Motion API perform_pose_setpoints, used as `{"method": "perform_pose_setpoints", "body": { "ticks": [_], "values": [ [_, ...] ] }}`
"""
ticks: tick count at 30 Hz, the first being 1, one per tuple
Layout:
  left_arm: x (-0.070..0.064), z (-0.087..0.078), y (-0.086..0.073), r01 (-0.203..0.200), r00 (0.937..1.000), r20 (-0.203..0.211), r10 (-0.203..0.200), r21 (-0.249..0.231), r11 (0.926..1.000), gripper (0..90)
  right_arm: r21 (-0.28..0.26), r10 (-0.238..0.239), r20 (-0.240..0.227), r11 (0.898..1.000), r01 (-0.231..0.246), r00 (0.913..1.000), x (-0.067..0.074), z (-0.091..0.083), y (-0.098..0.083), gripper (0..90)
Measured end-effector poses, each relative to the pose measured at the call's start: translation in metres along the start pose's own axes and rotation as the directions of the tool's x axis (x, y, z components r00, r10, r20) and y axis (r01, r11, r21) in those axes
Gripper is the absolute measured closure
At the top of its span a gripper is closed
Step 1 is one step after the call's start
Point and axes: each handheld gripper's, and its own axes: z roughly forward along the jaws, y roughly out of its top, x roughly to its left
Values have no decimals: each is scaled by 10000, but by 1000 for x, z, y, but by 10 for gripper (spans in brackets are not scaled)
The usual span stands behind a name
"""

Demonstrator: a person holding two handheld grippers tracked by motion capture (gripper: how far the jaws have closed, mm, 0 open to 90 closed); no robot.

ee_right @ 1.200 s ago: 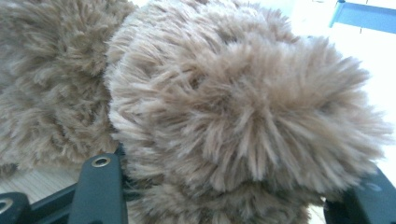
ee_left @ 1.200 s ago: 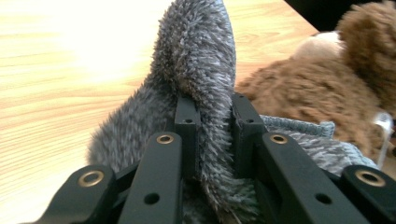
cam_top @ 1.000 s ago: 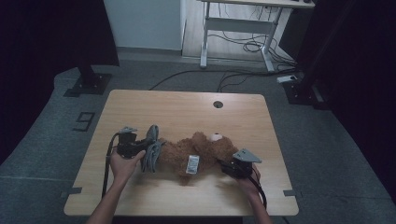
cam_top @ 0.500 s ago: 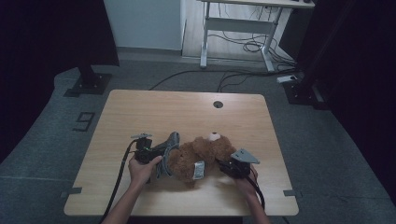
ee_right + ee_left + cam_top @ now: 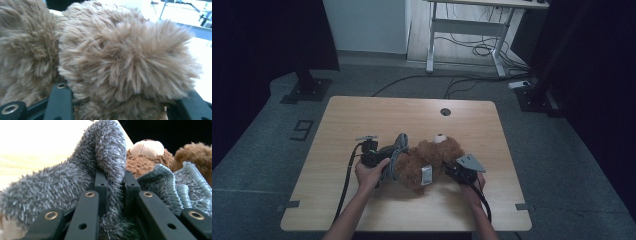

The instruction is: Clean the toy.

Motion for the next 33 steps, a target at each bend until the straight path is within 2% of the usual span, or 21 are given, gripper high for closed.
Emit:
{"method": "perform_pose_setpoints", "body": {
  "ticks": [3, 6, 9, 12, 16, 21, 25, 28, 31, 33],
  "values": [
    [-2, -2, 3, -355, 9991, -216, 355, 1, 9994, 775, 60, 145, 219, 9999, -146, 9997, -6, 0, -3, 449],
    [-3, -7, 4, -542, 9979, -365, 542, -7, 9985, 774, 174, 180, 269, 9997, -185, 9995, -8, -4, -8, 440],
    [-6, -21, 3, -874, 9949, -515, 870, -66, 9961, 770, 277, -7, 282, 9996, -1, 9996, -6, -12, -12, 407],
    [-9, -41, 3, -1245, 9900, -689, 1230, -169, 9921, 765, 392, -294, 28, 9988, 292, 9996, -6, -24, -17, 323],
    [-10, -57, 0, -1429, 9883, -537, 1426, -11, 9897, 756, 628, -118, -588, 9979, 155, 9982, -10, -38, -24, 194],
    [-11, -48, -9, -1469, 9884, -324, 1483, 428, 9882, 752, 733, 367, -1100, 9969, -287, 9933, -14, -50, -18, 102],
    [-10, -42, -15, -1461, 9886, -268, 1480, 629, 9873, 751, 640, 712, -1694, 9961, -611, 9830, -23, -62, -3, 76],
    [-10, -41, -19, -1484, 9883, -249, 1504, 687, 9865, 749, 435, 1130, -1985, 9934, -1064, 9736, -31, -67, 10, 79],
    [-11, -39, -22, -1526, 9879, -163, 1545, 844, 9847, 746, 405, 1328, -2022, 9910, -1272, 9703, -39, -68, 23, 78],
    [-13, -37, -24, -1588, 9866, -207, 1616, 993, 9823, 745, 798, 1425, -1883, 9884, -1294, 9717, -43, -61, 30, 69]
  ]
}}
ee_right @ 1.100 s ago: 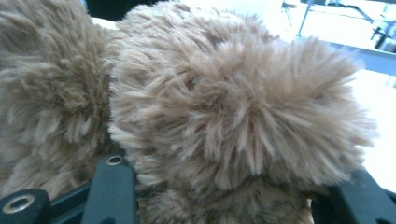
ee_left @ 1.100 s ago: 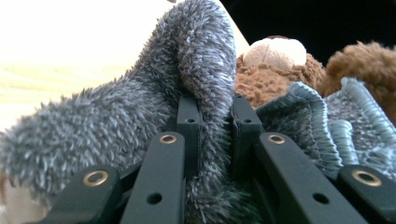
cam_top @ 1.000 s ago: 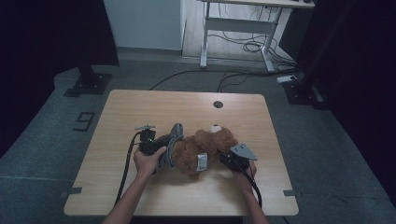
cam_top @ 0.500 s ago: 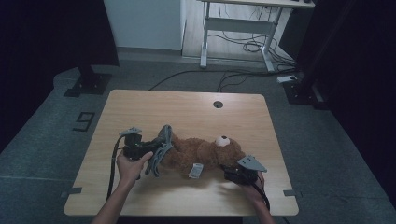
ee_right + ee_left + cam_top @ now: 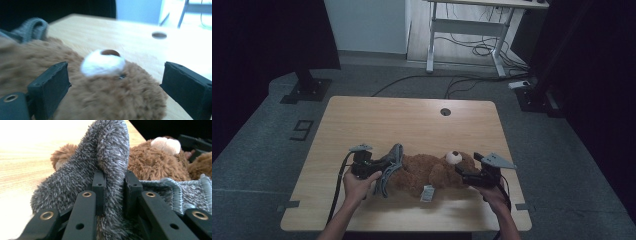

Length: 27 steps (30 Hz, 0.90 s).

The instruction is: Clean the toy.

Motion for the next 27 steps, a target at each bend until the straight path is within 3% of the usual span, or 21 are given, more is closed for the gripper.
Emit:
{"method": "perform_pose_setpoints", "body": {
  "ticks": [3, 4, 5, 7, 9, 11, 14, 16, 21, 25, 27],
  "values": [
    [0, 1, -3, 105, 9999, 87, -107, 197, 9998, 745, 1533, 123, 173, 9881, -148, 9998, -6, 18, -5, 41],
    [0, 2, -6, 164, 9996, 207, -172, 372, 9992, 745, 1820, 343, 66, 9827, -349, 9994, -8, 22, -9, 32],
    [0, 5, -8, 189, 9993, 310, -207, 580, 9981, 746, 2225, 867, -178, 9716, -806, 9961, -11, 28, -15, 20],
    [-1, 13, -12, 249, 9988, 401, -291, 1009, 9946, 747, 2562, 1289, -445, 9599, -1134, 9907, -11, 32, -23, 48],
    [-2, 21, -15, 348, 9983, 414, -400, 1195, 9922, 750, 2582, 1255, -503, 9600, -1085, 9908, -9, 33, -26, 127],
    [-4, 28, -17, 490, 9971, 517, -554, 1177, 9918, 754, 2601, 905, -541, 9628, -735, 9944, -3, 31, -25, 253],
    [-7, 33, -16, 733, 9948, 644, -793, 907, 9932, 760, 2204, -129, -393, 9752, 213, 9991, 8, 30, -22, 391],
    [-7, 33, -14, 841, 9937, 684, -890, 714, 9939, 762, 1941, -435, -253, 9798, 476, 9987, 13, 30, -21, 424],
    [-3, 29, -8, 919, 9944, 504, -932, 262, 9954, 768, 595, -249, 217, 9980, 236, 9995, 19, 36, -17, 481],
    [7, 27, 12, 1105, 9936, 265, -1096, -392, 9931, 769, -254, -332, 650, 9991, 349, 9973, 23, 45, -7, 480],
    [12, 27, 23, 1046, 9945, -20, -1049, -639, 9925, 768, -420, -451, 936, 9979, 492, 9946, 25, 53, -3, 470]
  ]
}}
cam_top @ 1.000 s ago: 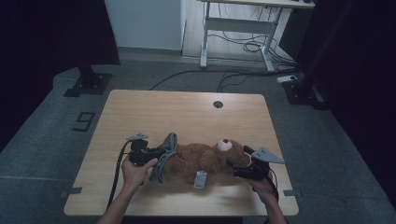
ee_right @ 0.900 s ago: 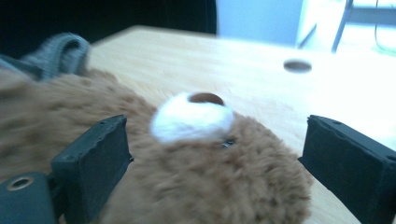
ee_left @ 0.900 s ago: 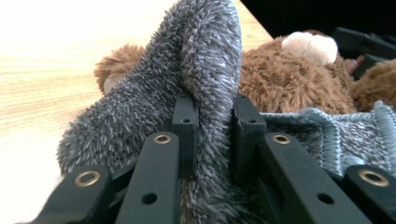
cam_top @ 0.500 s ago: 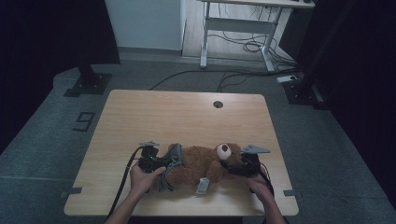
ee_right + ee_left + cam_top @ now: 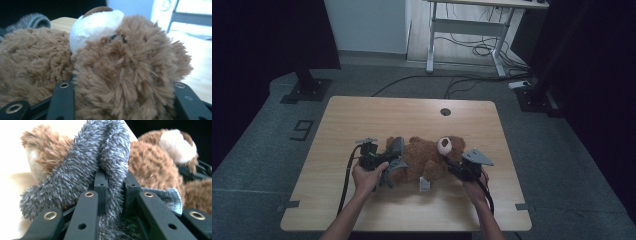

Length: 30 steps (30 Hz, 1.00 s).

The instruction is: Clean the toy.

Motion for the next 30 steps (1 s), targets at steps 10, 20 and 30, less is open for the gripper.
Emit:
{"method": "perform_pose_setpoints", "body": {
  "ticks": [10, 20, 30],
  "values": [
    [11, -9, 3, -121, 9993, -366, 117, -85, 9999, 745, 467, 313, 192, 9984, -322, 9993, -16, 9, -27, 295],
    [11, -63, -1, -1245, 9828, -1383, 1221, -91, 9922, 738, 596, 59, 220, 9982, -72, 9997, -16, -1, -31, 192],
    [42, -122, -44, -1292, 9509, -2781, 1361, 429, 9907, 733, 693, 169, 89, 9974, -175, 9998, -17, -3, -33, 178]
  ]
}}
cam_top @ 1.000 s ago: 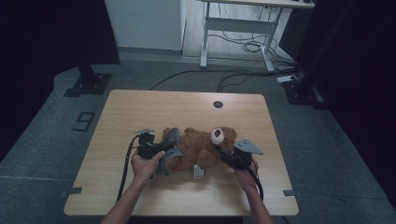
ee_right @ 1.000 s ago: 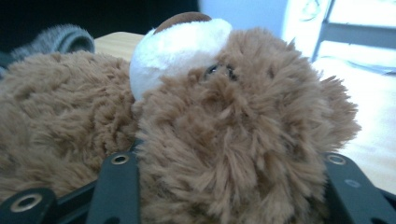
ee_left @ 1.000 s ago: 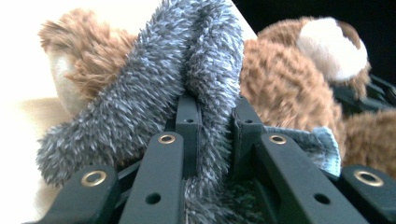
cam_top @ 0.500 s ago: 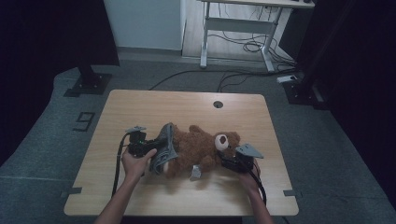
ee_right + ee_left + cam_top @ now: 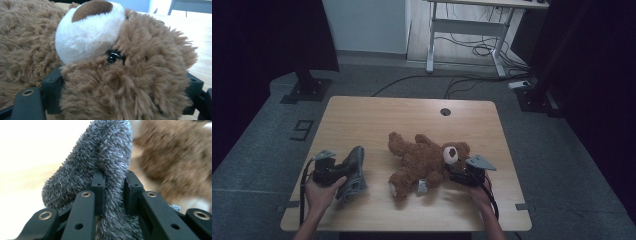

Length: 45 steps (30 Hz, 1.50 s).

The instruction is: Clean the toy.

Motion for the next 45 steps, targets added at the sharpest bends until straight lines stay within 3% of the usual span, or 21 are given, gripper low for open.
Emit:
{"method": "perform_pose_setpoints", "body": {
  "ticks": [6, 10, 13, 16, 20, 23, 26, 32, 35, 40, 43, 45],
  "values": [
    [19, -15, -20, -135, 9965, -817, 187, 635, 9979, 695, 3, 77, -41, 10000, -77, 10000, 0, 0, -1, 175],
    [20, -13, -20, -68, 9939, -1091, 170, 927, 9957, 511, 8, 85, -34, 10000, -85, 10000, 0, 0, -1, 171],
    [16, -13, -13, -186, 9868, -1590, 308, 777, 9968, 393, 34, 85, -30, 10000, -85, 10000, 0, -1, -1, 167],
    [13, -19, -5, -481, 9817, -1828, 541, 371, 9982, 295, 40, 94, -68, 9999, -94, 9999, -1, -1, -1, 164],
    [2, -21, 1, -686, 9864, -1488, 697, 122, 9976, 272, 39, 122, -64, 9999, -122, 9999, -1, -1, -1, 163],
    [-21, -7, 7, -896, 9937, -672, 897, 40, 9960, 269, 56, 118, -66, 9999, -118, 9999, -1, -1, -1, 162],
    [-43, 11, 11, -1190, 9929, -37, 1191, 215, 9927, 267, 68, 121, -54, 9999, -121, 9999, -1, -1, -1, 160],
    [-97, 57, 25, -1857, 9774, 1123, 1790, 522, 9812, 255, 60, 135, -43, 9999, -135, 9999, -1, -1, -1, 156],
    [-122, 82, 26, -2165, 9643, 1771, 1970, 983, 9713, 239, 51, 140, -39, 9999, -140, 9999, -1, -1, -1, 155],
    [-143, 114, 20, -2387, 9570, 2051, 2050, 1560, 9585, 238, 167, 222, -40, 9996, -221, 9997, -1, -2, -2, 156],
    [-146, 128, 14, -2466, 9616, 1694, 2161, 1865, 9510, 301, 483, 369, -27, 9982, -368, 9993, -1, -3, -2, 157],
    [-148, 132, 11, -2698, 9573, 1572, 2427, 1835, 9453, 345, 812, 399, 12, 9959, -398, 9992, -2, -3, 0, 156]
  ]
}}
